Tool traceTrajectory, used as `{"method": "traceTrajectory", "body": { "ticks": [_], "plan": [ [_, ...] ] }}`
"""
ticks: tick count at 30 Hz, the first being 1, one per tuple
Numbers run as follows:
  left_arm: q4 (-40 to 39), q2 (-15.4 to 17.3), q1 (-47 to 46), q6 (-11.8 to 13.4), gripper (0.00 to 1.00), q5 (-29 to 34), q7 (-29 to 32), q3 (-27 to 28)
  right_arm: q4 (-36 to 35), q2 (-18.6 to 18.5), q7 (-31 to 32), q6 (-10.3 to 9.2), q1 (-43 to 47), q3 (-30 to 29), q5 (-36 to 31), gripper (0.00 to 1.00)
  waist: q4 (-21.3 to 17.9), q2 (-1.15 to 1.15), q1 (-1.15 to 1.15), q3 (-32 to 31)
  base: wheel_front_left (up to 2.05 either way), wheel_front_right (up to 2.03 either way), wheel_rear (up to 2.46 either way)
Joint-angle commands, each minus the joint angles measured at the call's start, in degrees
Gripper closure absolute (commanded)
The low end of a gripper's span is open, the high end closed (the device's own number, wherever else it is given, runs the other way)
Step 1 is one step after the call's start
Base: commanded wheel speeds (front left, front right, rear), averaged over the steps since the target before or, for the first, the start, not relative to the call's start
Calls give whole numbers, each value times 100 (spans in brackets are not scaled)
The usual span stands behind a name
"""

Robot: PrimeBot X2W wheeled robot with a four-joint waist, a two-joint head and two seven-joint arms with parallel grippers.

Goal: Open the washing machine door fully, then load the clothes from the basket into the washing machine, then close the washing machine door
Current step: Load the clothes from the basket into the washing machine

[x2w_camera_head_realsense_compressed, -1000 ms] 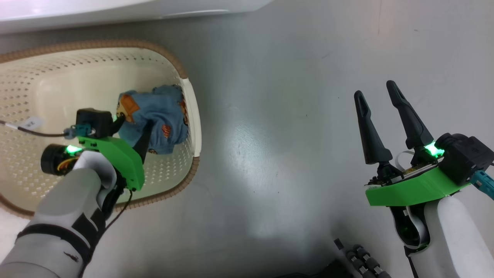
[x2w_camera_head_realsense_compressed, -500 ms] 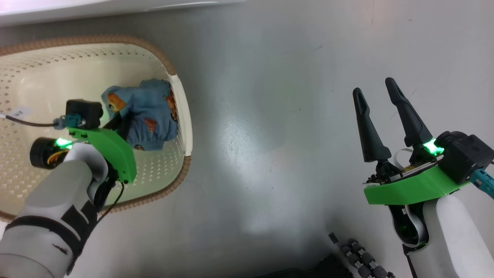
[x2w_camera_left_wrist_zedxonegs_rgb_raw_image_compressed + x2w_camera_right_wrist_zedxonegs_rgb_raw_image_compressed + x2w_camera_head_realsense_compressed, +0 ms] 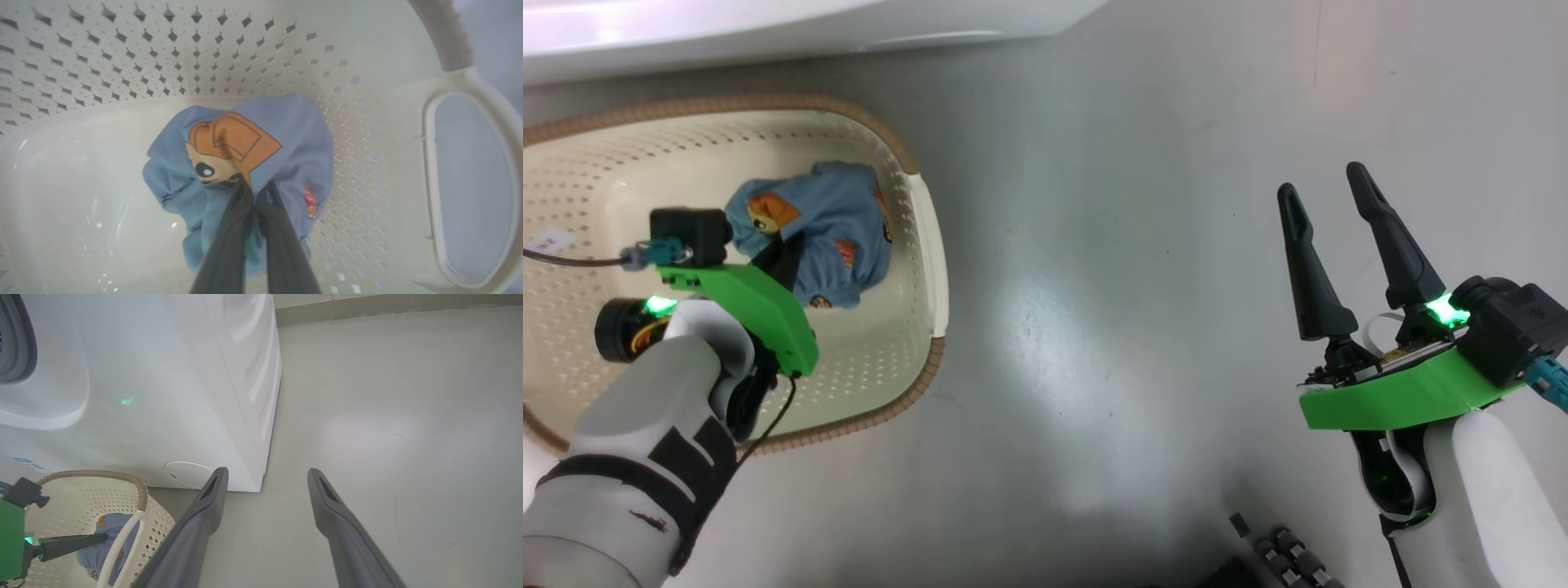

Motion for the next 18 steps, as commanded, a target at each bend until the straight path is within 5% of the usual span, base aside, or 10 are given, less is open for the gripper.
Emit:
{"method": "traceTrajectory", "body": {
  "ticks": [1, 18],
  "plan": [
    [-76, 179, 79, -9, 100, -94, -75, 198, -97, -29, -68, 9, 169, 71, -49, 0, 98, 0, 0, -139, 0, 0, 0],
    [-903, 98, 1137, -9, 100, 678, -78, 2195, 107, -174, -68, 9, 525, -94, -19, 0, 473, 0, 0, -1269, 0, 0, 0]
  ]
}}
